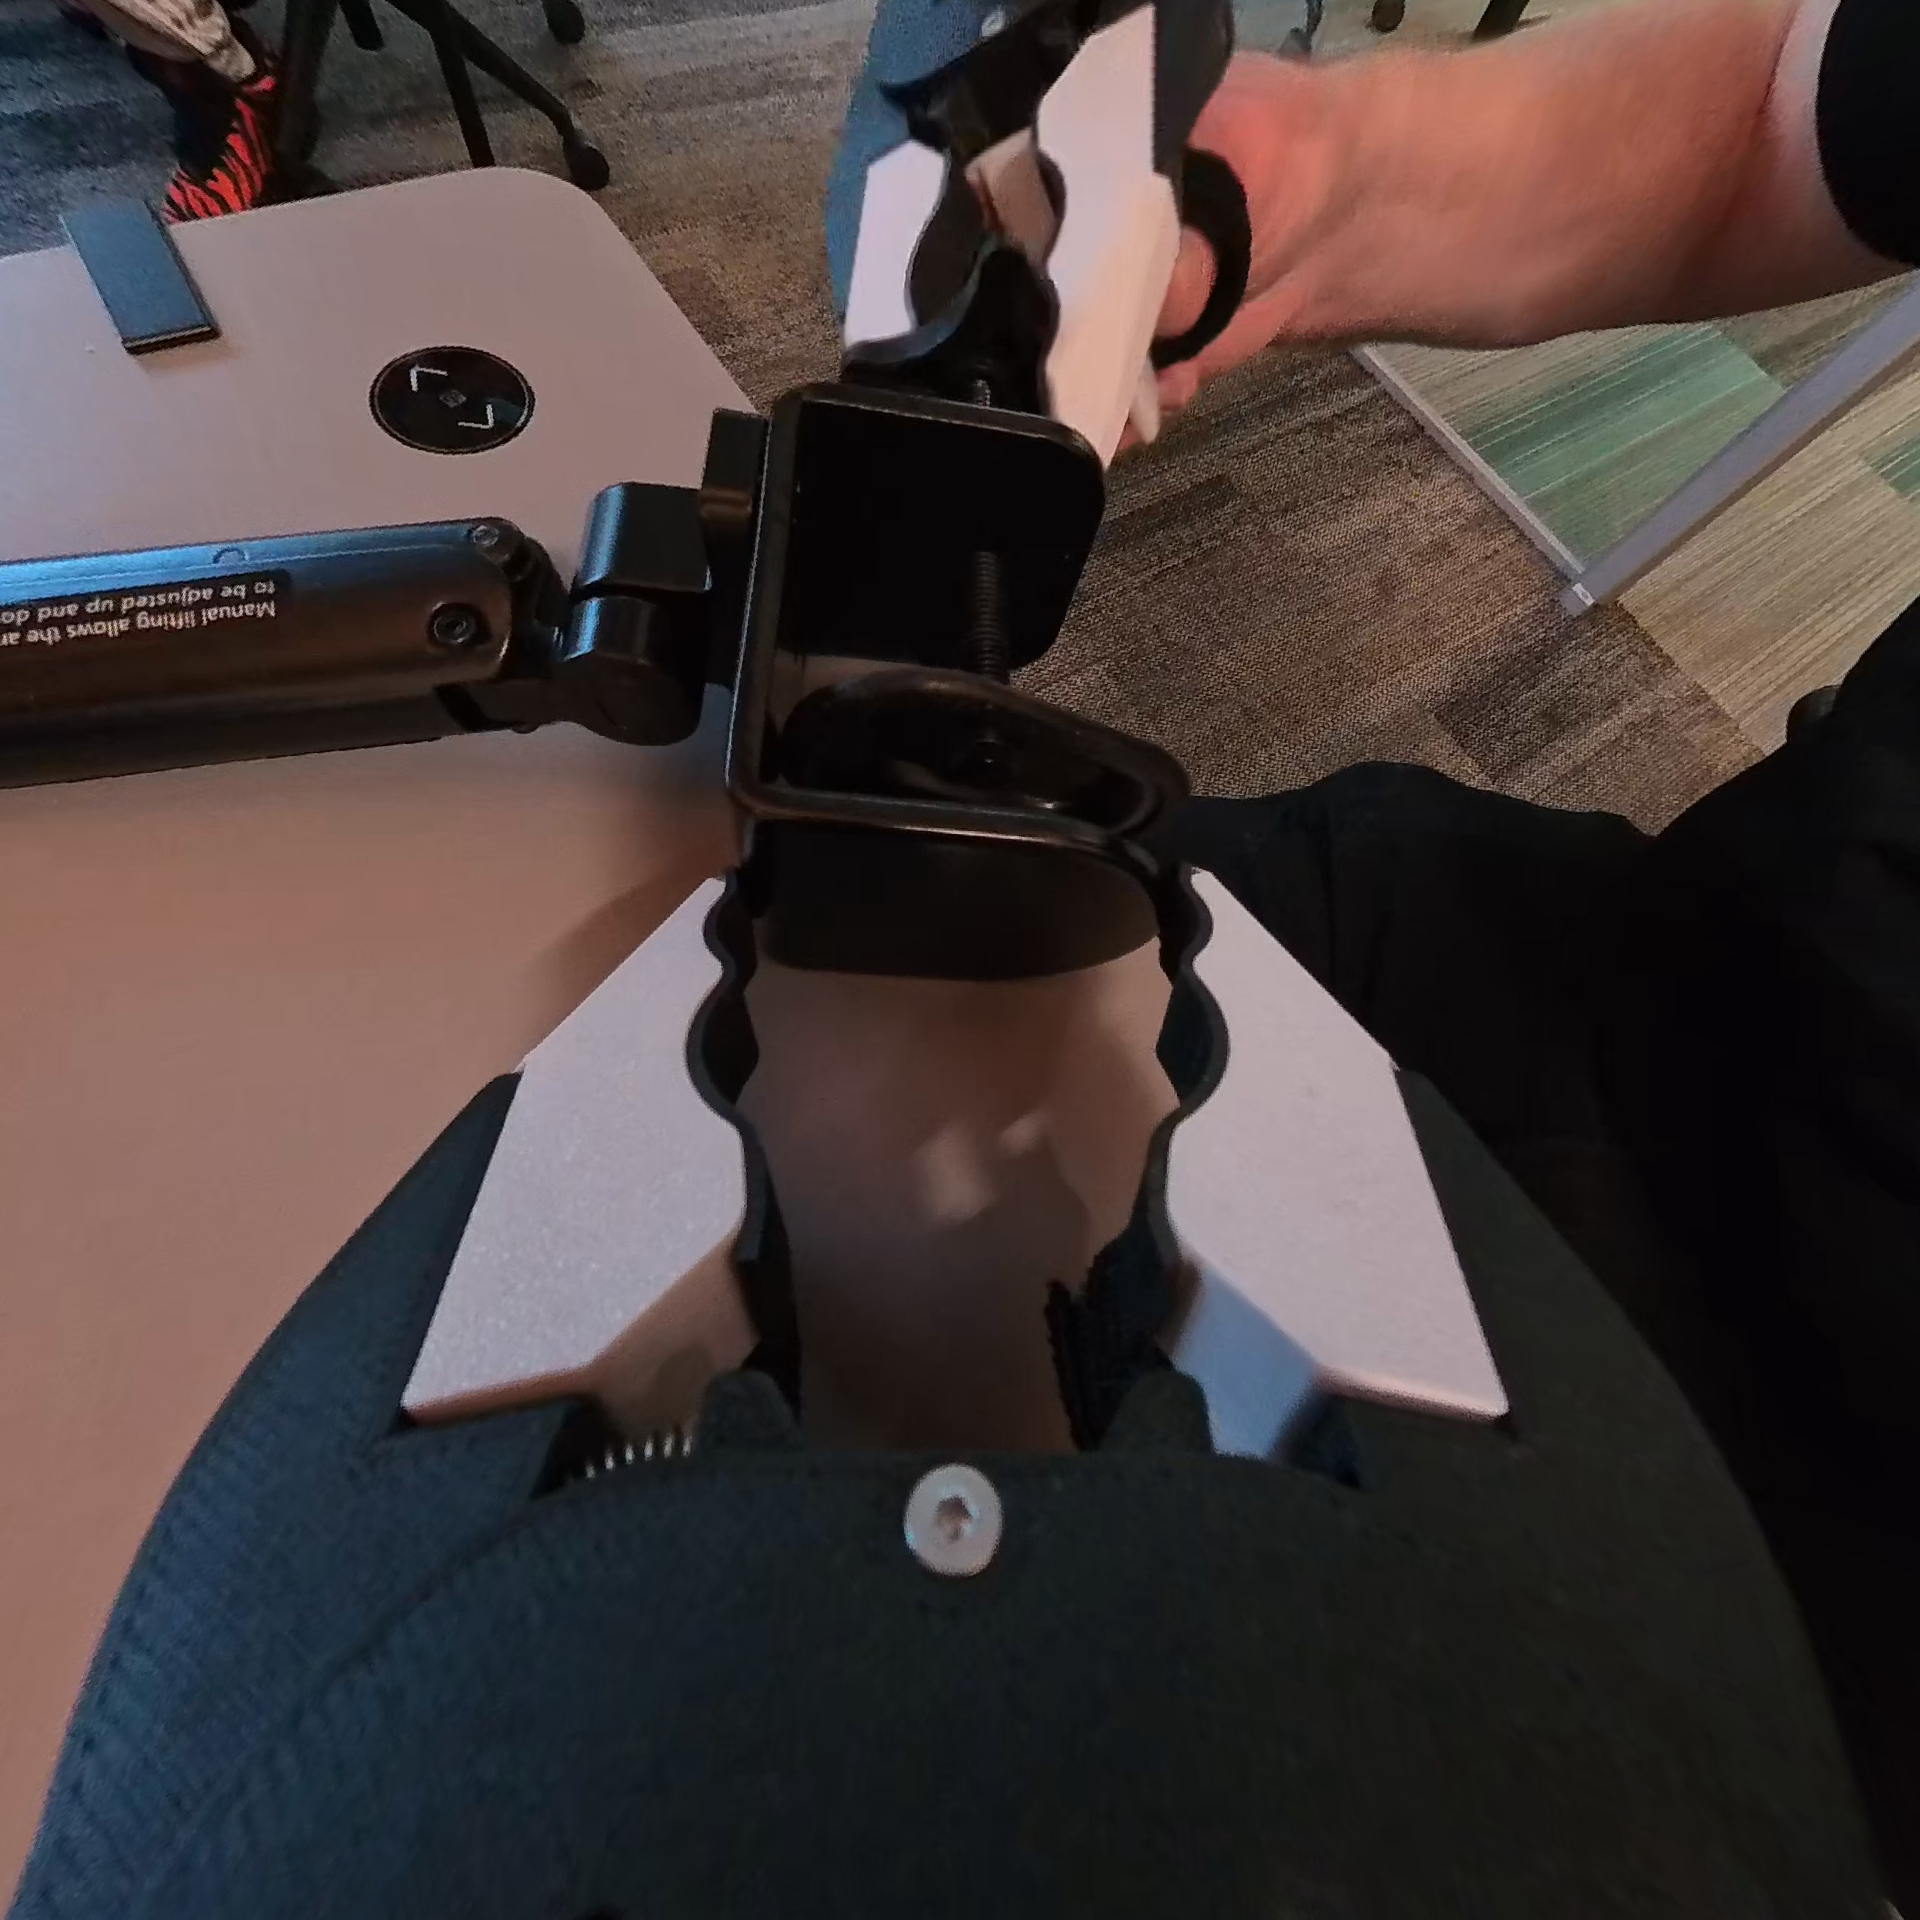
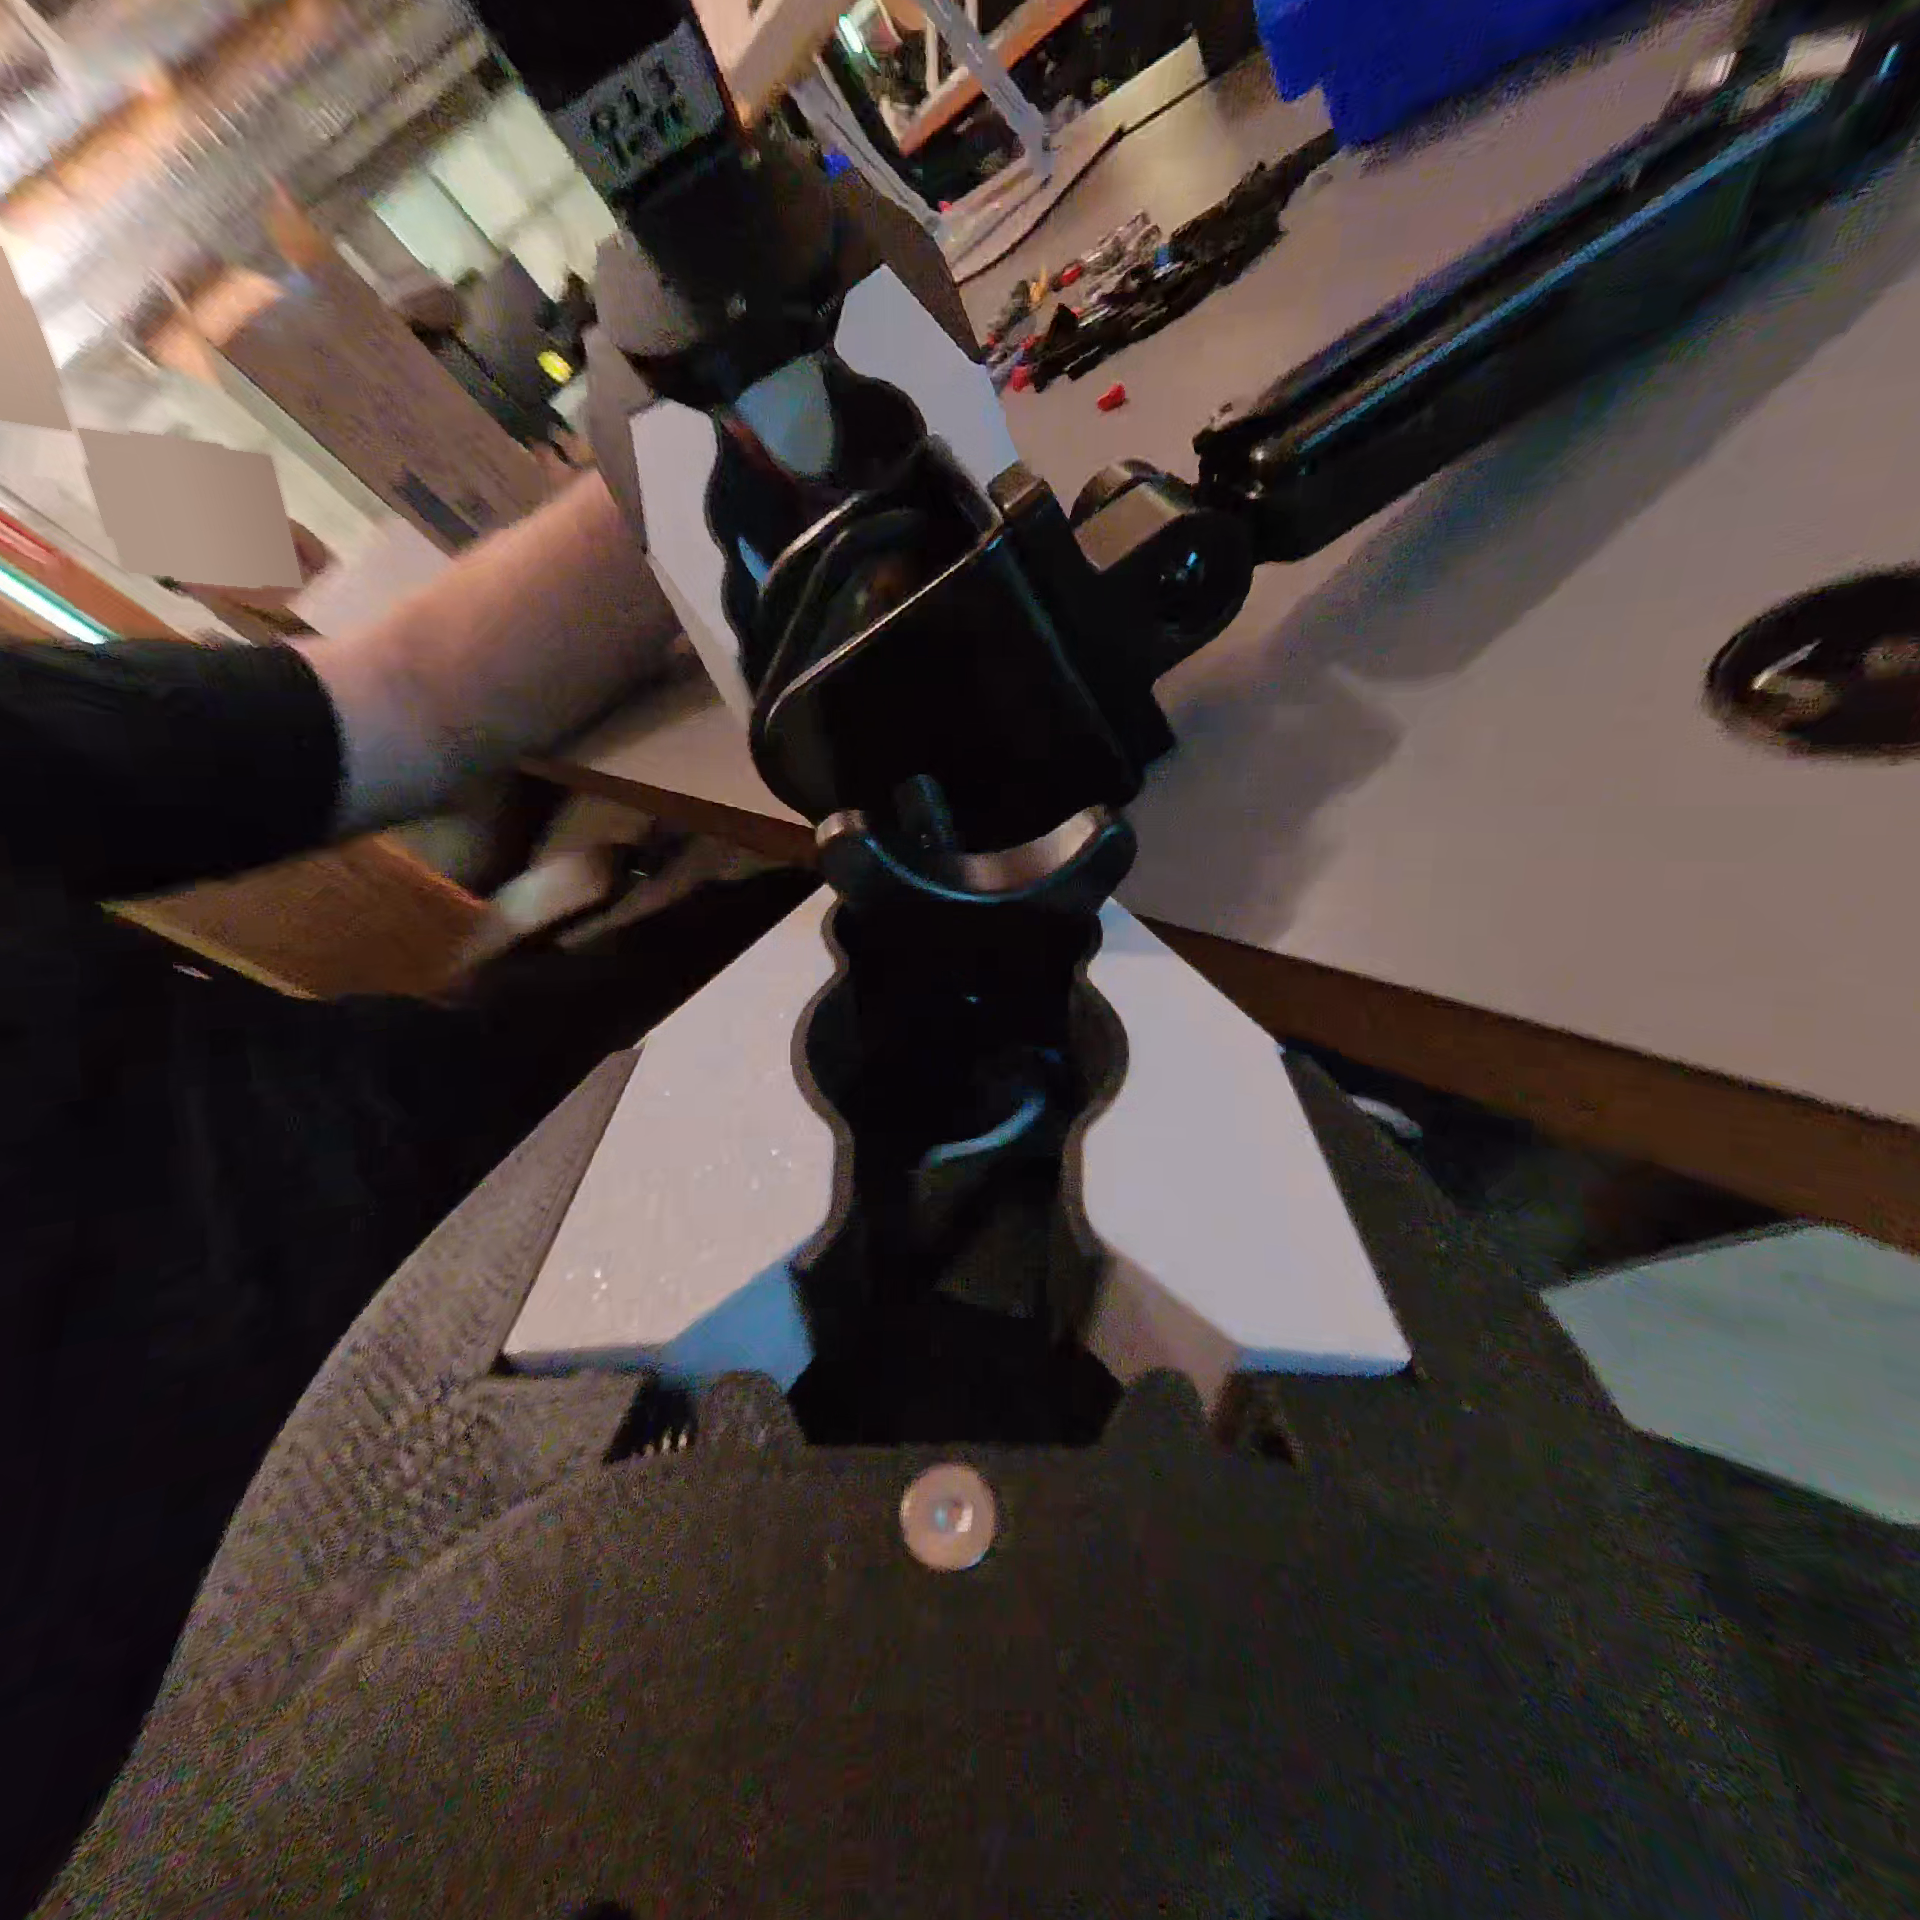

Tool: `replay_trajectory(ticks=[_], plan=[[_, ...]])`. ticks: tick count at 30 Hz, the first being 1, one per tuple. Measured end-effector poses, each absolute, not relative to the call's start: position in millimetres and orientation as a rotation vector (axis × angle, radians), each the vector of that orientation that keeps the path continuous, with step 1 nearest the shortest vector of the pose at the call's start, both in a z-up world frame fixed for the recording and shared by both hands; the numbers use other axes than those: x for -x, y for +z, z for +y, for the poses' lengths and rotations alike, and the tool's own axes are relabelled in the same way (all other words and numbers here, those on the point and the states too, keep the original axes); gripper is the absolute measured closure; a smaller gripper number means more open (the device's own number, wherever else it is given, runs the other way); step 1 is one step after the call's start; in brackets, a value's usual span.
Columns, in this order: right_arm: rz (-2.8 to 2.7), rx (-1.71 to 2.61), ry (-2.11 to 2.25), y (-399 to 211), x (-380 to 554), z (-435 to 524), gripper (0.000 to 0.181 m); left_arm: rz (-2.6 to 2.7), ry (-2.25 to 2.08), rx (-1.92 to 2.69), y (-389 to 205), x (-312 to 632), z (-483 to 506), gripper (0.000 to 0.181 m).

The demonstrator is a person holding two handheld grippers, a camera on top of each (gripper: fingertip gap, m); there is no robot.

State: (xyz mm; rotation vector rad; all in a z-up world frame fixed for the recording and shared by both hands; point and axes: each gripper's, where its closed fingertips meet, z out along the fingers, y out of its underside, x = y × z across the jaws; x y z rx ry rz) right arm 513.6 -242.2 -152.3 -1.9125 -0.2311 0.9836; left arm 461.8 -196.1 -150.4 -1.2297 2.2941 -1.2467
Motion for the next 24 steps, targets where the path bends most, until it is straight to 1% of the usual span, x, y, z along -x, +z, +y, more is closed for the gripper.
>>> replay_trajectory(ticks=[1, 2, 4, 5, 8, 10, 12, 14, 16, 18, 20, 21, 24], plan=[[-0.331, 1.908, 0.789, -155, -516, -240, 0.148, 2.295, -1.248, 1.230, -150, -462, -196, 0.102], [-0.480, 1.889, 0.498, -158, -519, -238, 0.148, 2.296, -1.250, 1.229, -150, -462, -196, 0.102], [-0.834, 1.738, -0.371, -156, -537, -231, 0.145, 2.302, -1.248, 1.218, -150, -461, -197, 0.102], [-0.893, 1.640, -0.610, -149, -540, -228, 0.145, 2.302, -1.248, 1.222, -150, -461, -197, 0.102], [-0.812, 1.667, -0.376, -153, -537, -230, 0.143, 2.303, -1.248, 1.221, -151, -461, -197, 0.101], [-0.709, 1.736, -0.096, -154, -529, -237, 0.122, 2.302, -1.248, 1.220, -150, -461, -198, 0.102], [-0.530, 1.795, 0.230, -152, -530, -244, 0.106, 2.301, -1.246, 1.217, -150, -461, -198, 0.101], [-0.349, 1.812, 0.670, -147, -524, -253, 0.107, 2.302, -1.247, 1.218, -150, -461, -197, 0.101], [-0.096, 1.805, 0.972, -146, -533, -252, 0.116, 2.302, -1.248, 1.219, -150, -461, -197, 0.101], [-0.006, 1.766, 1.250, -143, -527, -254, 0.120, 2.302, -1.248, 1.219, -150, -461, -197, 0.101], [0.030, 1.759, 1.295, -143, -525, -249, 0.137, 2.302, -1.247, 1.219, -150, -461, -197, 0.101], [0.005, 1.763, 1.282, -142, -522, -248, 0.143, 2.302, -1.247, 1.218, -150, -461, -197, 0.101], [-0.149, 1.824, 1.103, -144, -521, -248, 0.144, 2.302, -1.247, 1.220, -150, -461, -197, 0.102]])
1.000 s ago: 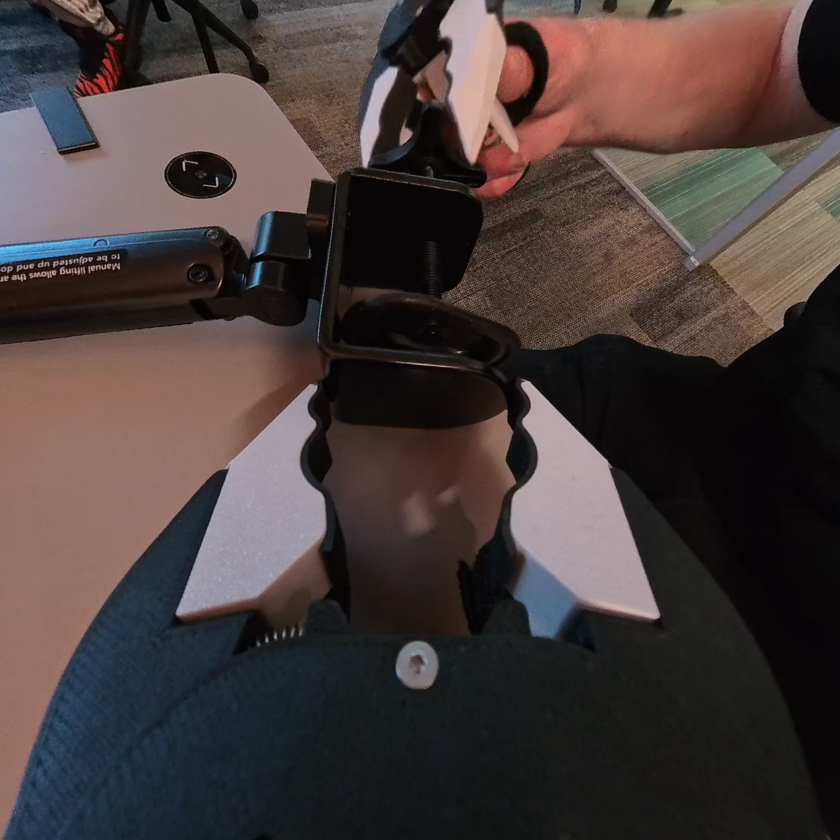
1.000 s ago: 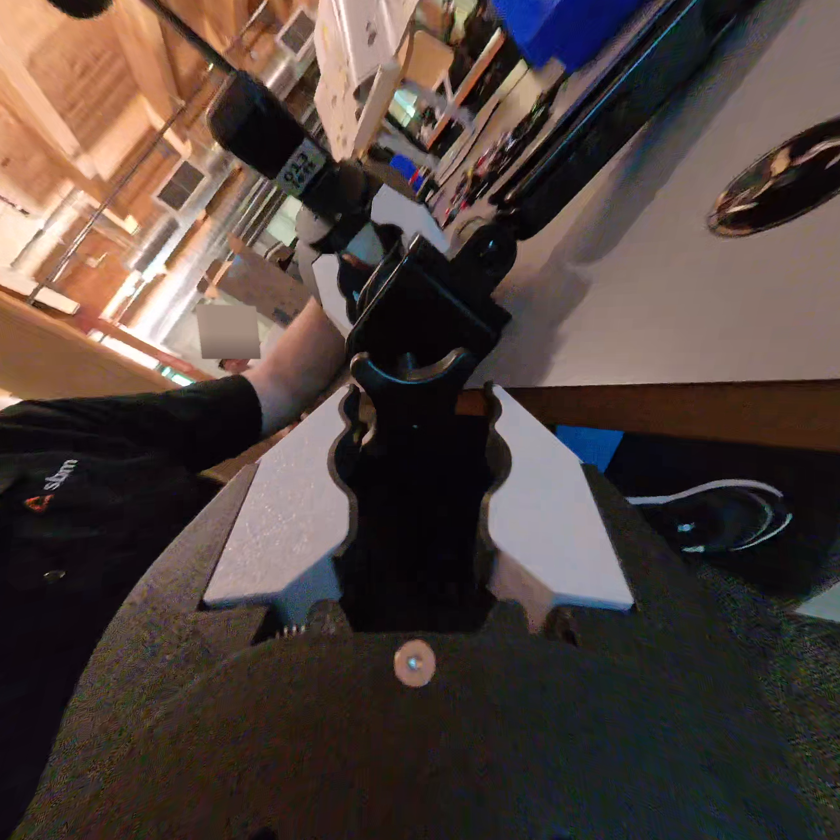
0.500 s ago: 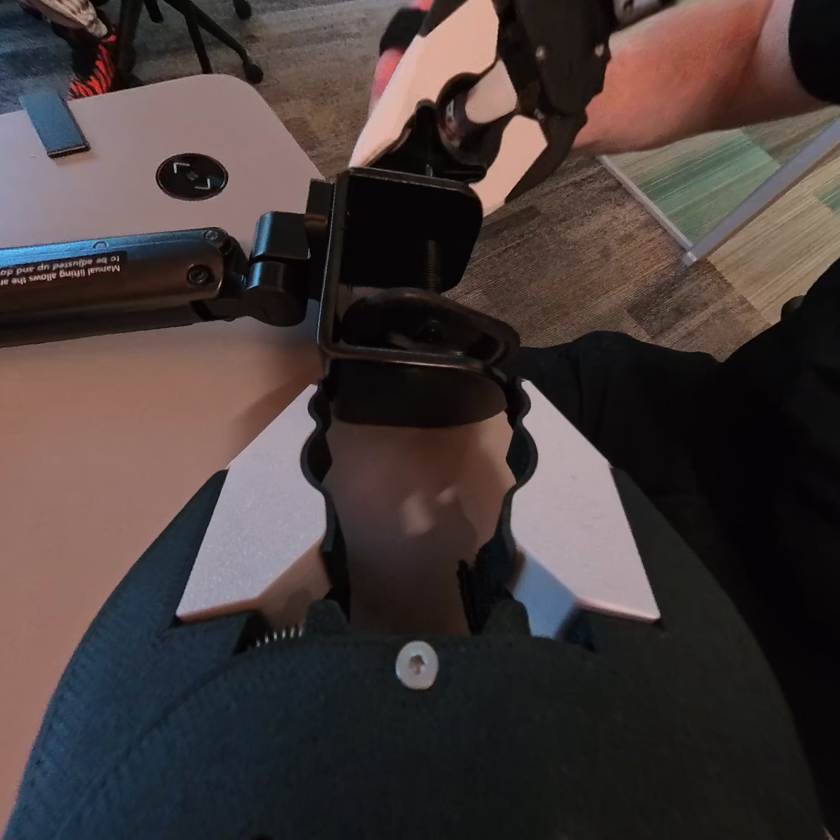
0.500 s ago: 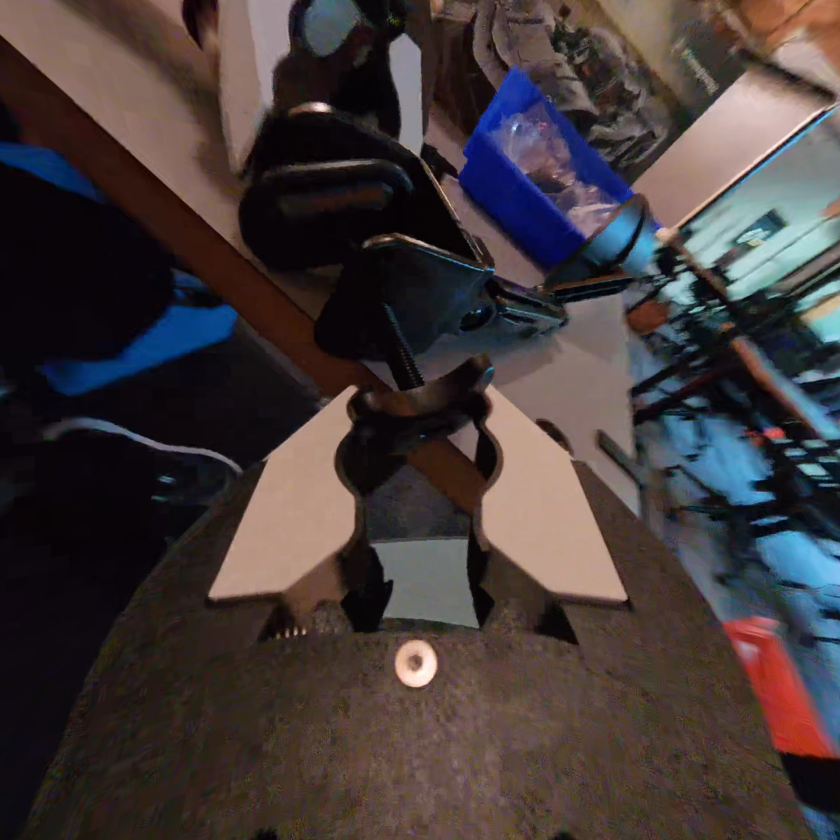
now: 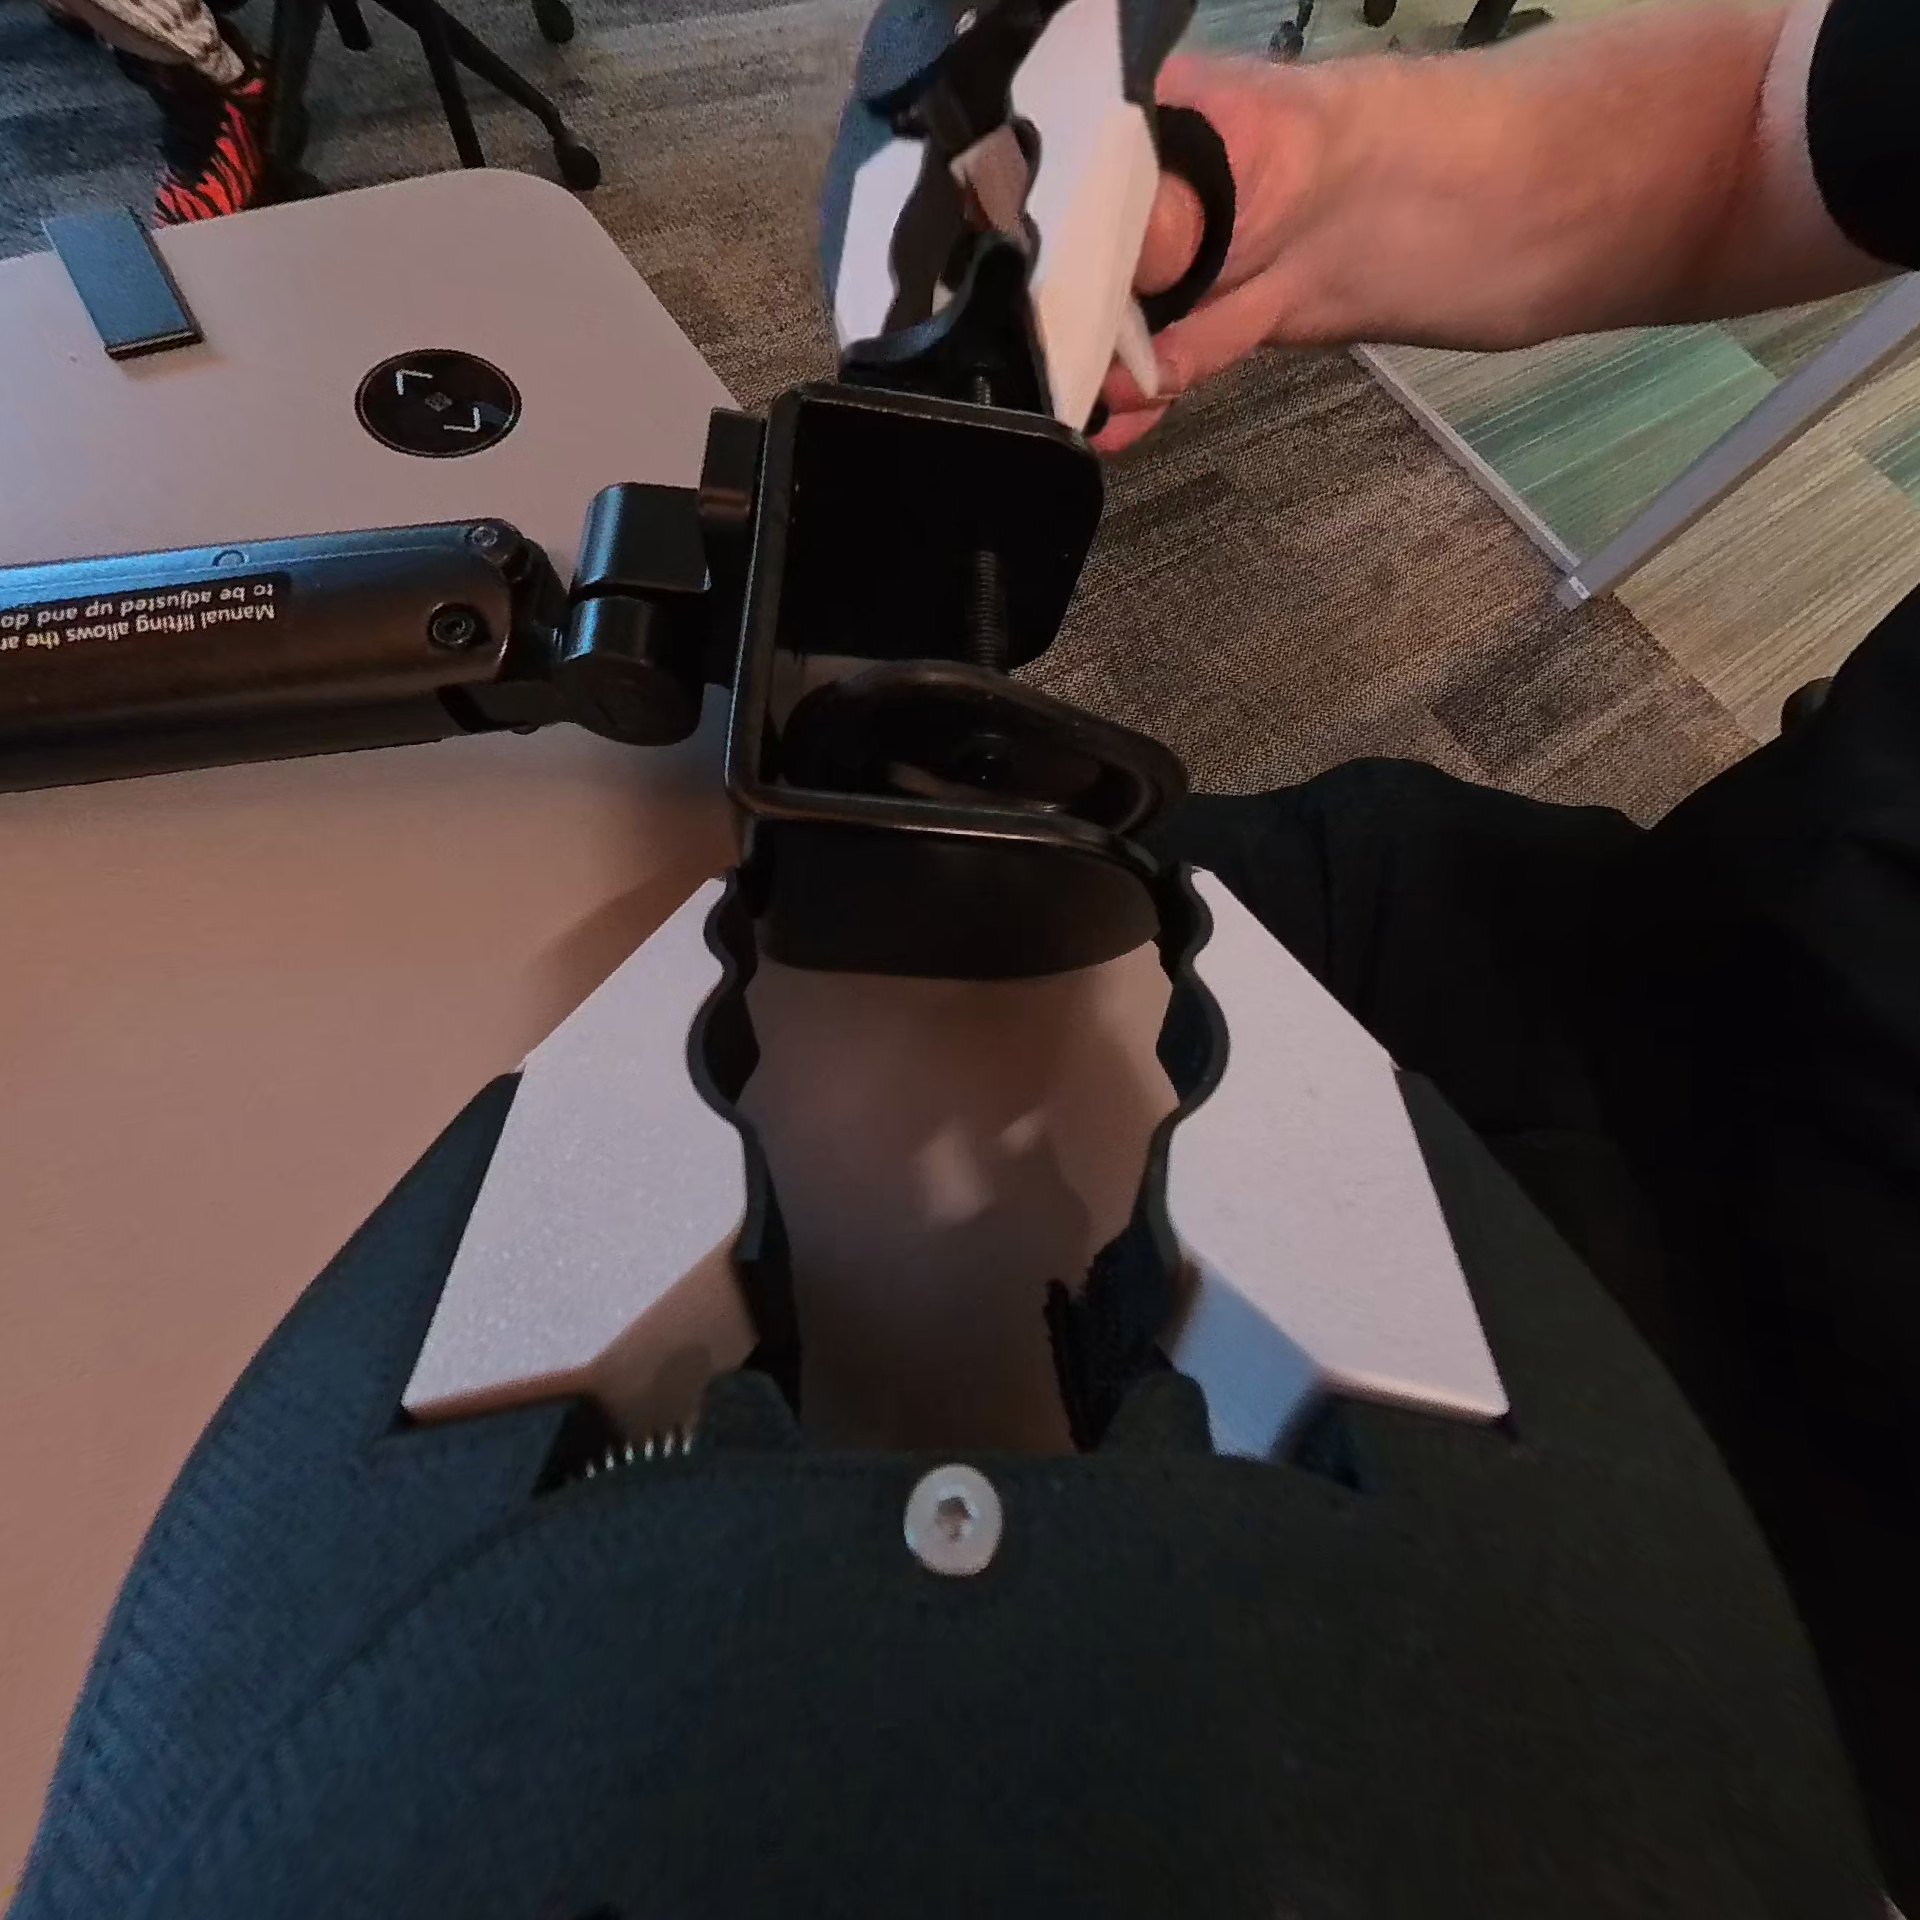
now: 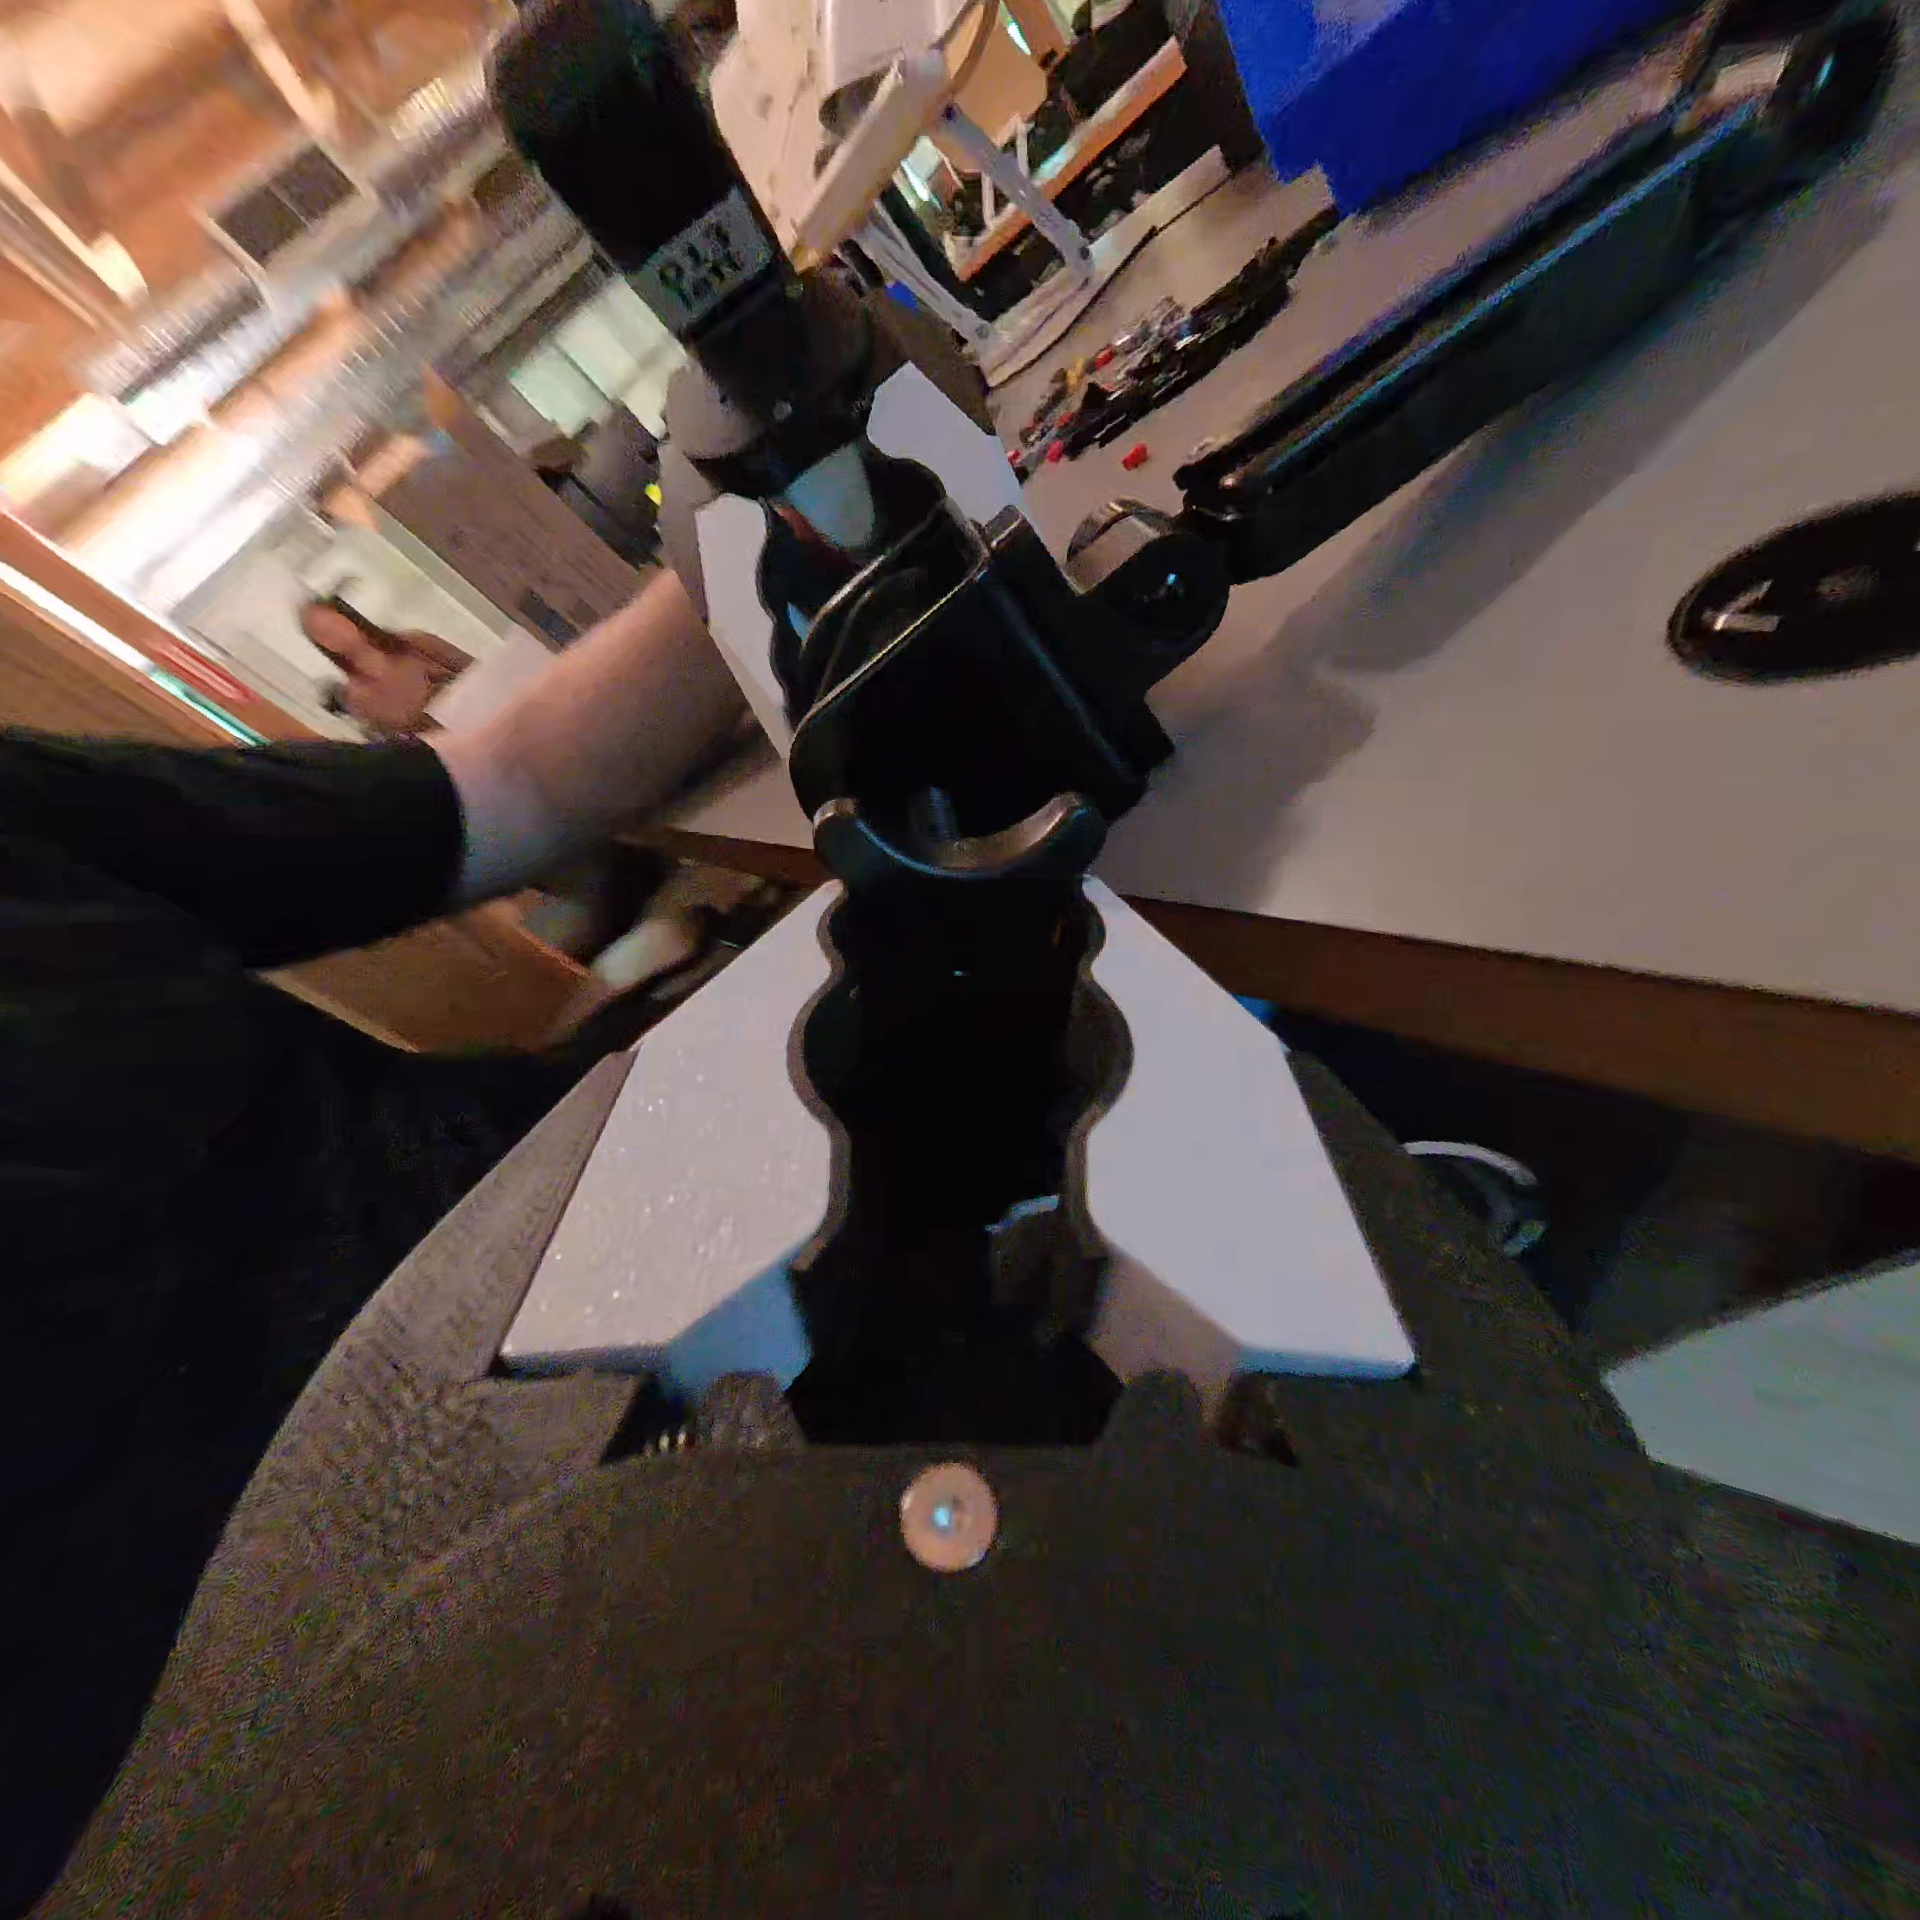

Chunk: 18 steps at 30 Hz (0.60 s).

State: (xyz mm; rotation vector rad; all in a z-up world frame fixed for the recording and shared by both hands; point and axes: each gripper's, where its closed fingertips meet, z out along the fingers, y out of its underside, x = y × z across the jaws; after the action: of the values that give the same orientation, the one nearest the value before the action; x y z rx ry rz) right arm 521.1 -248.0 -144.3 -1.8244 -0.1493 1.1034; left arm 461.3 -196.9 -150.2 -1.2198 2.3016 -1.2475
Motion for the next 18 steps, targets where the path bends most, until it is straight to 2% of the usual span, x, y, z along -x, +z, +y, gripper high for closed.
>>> replay_trajectory(ticks=[2, 4, 5, 6, 8, 10, 11, 14, 16, 18], plan=[[-0.364, 1.842, 0.706, -147, -524, -246, 0.146, 2.301, -1.250, 1.224, -150, -461, -196, 0.102], [-0.783, 1.727, -0.262, -150, -539, -241, 0.145, 2.298, -1.249, 1.227, -150, -462, -196, 0.102], [-0.908, 1.632, -0.608, -145, -542, -240, 0.143, 2.297, -1.246, 1.226, -150, -462, -196, 0.101], [-0.903, 1.602, -0.624, -141, -540, -239, 0.144, 2.299, -1.248, 1.225, -150, -461, -195, 0.102], [-0.828, 1.635, -0.415, -147, -541, -239, 0.140, 2.298, -1.252, 1.226, -150, -461, -195, 0.101], [-0.665, 1.714, -0.150, -149, -543, -244, 0.128, 2.296, -1.245, 1.225, -150, -462, -195, 0.102], [-0.554, 1.745, 0.082, -148, -539, -248, 0.127, 2.296, -1.245, 1.225, -150, -462, -195, 0.102], [-0.202, 1.808, 0.764, -151, -538, -252, 0.107, 2.296, -1.246, 1.226, -150, -462, -195, 0.101], [-0.027, 1.779, 1.150, -151, -530, -253, 0.111, 2.294, -1.244, 1.228, -150, -462, -195, 0.101], [0.033, 1.661, 1.309, -137, -532, -252, 0.121, 2.295, -1.246, 1.228, -150, -462, -195, 0.102]])
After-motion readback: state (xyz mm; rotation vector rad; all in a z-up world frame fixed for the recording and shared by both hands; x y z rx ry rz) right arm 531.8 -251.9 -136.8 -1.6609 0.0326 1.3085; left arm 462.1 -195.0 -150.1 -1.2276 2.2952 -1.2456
